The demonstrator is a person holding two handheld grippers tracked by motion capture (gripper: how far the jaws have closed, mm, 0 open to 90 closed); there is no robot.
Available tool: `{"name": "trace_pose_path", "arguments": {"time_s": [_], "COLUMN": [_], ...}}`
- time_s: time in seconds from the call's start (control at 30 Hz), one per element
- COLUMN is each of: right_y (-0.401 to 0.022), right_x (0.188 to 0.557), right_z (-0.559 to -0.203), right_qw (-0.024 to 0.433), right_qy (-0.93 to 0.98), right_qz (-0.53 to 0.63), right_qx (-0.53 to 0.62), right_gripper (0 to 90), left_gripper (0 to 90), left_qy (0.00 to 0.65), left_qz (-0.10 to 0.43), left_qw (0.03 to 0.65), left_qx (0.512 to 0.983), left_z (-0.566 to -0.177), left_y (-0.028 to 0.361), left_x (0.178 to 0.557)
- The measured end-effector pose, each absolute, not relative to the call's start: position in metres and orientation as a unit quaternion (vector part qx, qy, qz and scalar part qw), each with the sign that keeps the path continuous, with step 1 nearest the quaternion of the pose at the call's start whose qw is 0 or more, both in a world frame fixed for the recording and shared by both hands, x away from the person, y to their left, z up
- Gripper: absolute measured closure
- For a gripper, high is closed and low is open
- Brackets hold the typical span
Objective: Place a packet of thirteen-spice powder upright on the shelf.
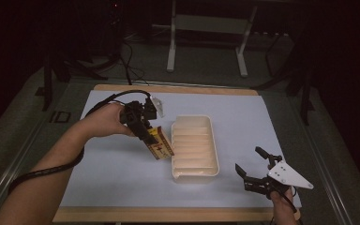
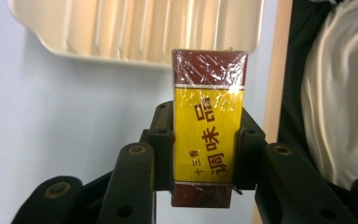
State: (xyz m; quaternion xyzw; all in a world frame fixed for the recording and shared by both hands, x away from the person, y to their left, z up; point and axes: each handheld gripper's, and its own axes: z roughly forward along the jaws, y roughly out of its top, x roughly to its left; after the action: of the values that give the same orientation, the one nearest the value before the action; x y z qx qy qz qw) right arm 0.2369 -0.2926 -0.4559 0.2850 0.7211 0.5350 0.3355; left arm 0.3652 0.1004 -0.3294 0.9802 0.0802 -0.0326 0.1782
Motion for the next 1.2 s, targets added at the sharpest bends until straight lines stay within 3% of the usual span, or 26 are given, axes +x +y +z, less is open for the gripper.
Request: {"name": "trace_pose_path", "arguments": {"time_s": [0.67, 1.2], "right_y": [-0.293, -0.293], "right_x": [0.237, 0.237], "right_z": [-0.457, -0.457], "right_qw": [0.335, 0.333], "right_qy": [0.722, 0.723], "right_qz": [0.534, 0.535], "right_qx": [0.283, 0.283], "right_gripper": [11.7, 11.7], "left_gripper": [68.1, 68.1], "left_qy": [0.033, 0.004], "left_qz": [-0.001, -0.016], "left_qw": [0.255, 0.224], "left_qx": [0.966, 0.975], "left_z": [-0.332, -0.358], "left_y": [0.063, 0.037], "left_x": [0.358, 0.355]}}
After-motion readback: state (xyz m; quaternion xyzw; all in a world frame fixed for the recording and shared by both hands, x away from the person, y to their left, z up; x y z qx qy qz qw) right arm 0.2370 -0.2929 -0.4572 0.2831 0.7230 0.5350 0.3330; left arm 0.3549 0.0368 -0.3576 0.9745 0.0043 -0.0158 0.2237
